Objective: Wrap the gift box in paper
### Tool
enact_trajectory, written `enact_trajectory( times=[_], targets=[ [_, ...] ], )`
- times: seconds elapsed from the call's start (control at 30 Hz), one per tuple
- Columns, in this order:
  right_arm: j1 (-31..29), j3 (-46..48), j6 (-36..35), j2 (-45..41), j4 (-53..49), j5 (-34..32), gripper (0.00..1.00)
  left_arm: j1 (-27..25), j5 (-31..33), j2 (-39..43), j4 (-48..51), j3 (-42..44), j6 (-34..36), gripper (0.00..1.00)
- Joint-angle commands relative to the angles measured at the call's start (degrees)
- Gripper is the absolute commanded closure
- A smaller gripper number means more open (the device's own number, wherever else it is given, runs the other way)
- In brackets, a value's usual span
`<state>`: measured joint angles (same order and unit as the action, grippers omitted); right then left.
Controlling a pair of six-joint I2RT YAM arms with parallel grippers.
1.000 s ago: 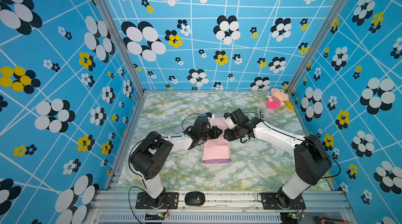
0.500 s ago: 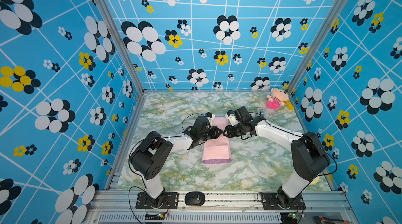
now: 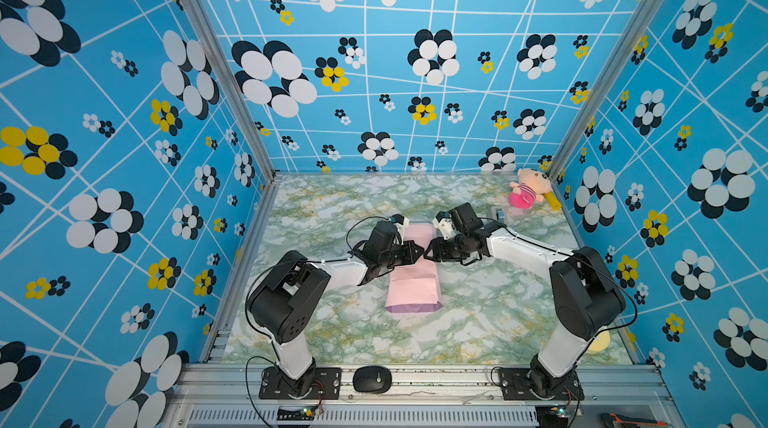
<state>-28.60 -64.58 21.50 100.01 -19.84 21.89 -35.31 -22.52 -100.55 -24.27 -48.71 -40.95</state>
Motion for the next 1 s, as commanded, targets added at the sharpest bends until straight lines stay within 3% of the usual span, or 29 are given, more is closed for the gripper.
enact_trajectory(
  times=[0.0, 0.17, 0.7, 0.9, 0.97],
  targets=[
    [1.4, 2.0, 1.2, -4.1, 2.0, 2.3, 0.42, 1.0, 3.8, -2.7, 11.3, 3.7, 0.7, 0.87],
    [1.7, 1.8, -2.2, -8.0, -3.1, 1.2, 0.4, 1.0, 3.7, -2.7, 11.1, 3.6, 0.7, 0.87],
    [1.0, 0.2, -2.9, 0.2, -3.1, 5.7, 0.48, 0.9, 3.8, -2.7, 11.4, 3.3, 0.6, 0.87],
    [1.1, 0.8, -2.2, 1.9, -3.0, 5.8, 0.68, 0.9, 3.9, -2.7, 11.4, 3.0, 0.7, 0.87],
    [1.1, 1.1, -2.1, 1.8, -2.6, 6.3, 0.68, 0.9, 3.9, -2.7, 11.5, 3.0, 0.7, 0.87]
  ],
)
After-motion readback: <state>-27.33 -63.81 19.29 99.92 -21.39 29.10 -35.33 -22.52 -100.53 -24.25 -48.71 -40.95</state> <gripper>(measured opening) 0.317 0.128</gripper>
